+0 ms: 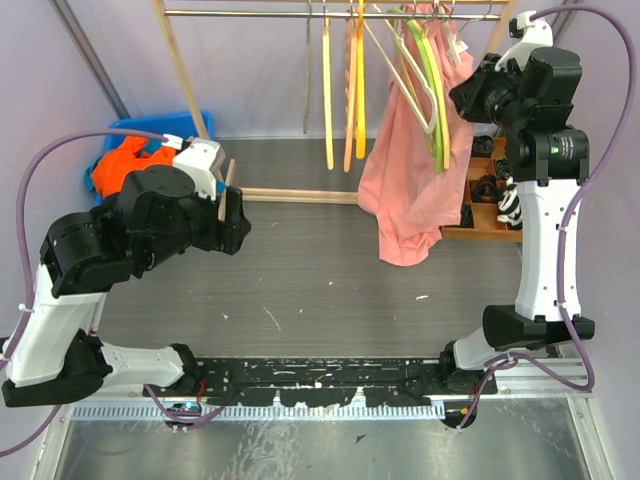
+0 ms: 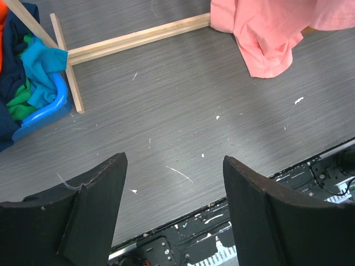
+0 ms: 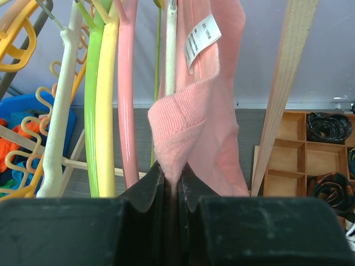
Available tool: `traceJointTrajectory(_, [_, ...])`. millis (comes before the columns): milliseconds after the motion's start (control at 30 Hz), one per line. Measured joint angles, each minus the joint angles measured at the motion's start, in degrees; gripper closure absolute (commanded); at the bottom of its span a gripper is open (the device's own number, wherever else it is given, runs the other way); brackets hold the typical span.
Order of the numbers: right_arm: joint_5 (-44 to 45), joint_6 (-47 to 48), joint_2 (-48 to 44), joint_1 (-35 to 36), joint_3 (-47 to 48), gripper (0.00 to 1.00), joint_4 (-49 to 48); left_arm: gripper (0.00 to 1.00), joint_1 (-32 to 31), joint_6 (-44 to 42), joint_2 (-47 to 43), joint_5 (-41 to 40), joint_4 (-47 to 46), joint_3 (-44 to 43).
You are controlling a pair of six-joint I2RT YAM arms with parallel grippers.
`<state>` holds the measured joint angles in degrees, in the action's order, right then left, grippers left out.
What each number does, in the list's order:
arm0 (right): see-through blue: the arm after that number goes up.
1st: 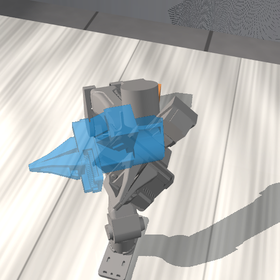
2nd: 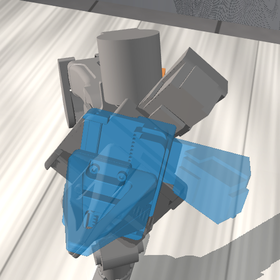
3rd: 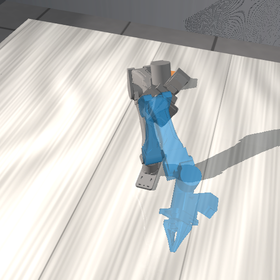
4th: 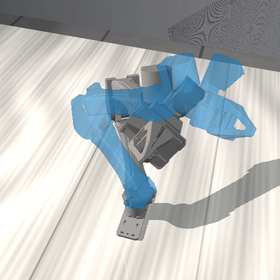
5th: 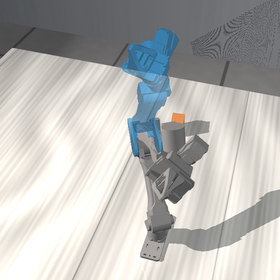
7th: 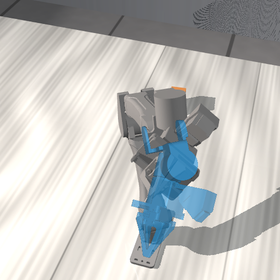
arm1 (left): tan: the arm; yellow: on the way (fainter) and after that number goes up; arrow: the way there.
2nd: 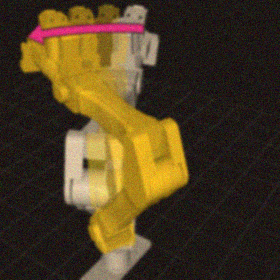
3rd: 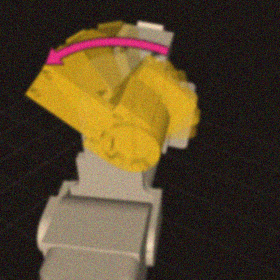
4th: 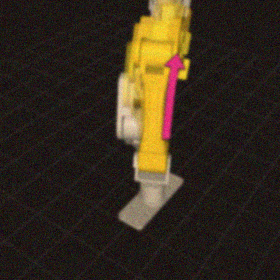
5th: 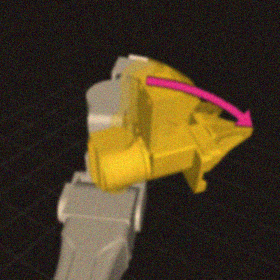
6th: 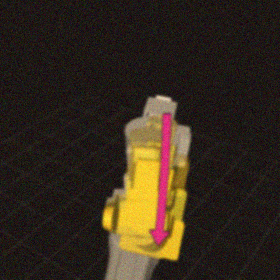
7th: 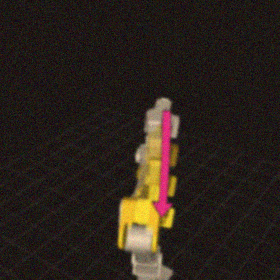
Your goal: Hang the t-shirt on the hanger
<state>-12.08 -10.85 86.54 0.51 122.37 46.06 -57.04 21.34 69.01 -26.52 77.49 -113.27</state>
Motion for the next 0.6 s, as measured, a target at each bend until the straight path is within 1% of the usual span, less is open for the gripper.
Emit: traceJointTrajectory(600, [3.43, 0.2, 1.25, 0.0, 1.86, 0.99, -1.55, 0.24, 0.0, 0.35, 0.26, 0.33, 0.2, -1.14])
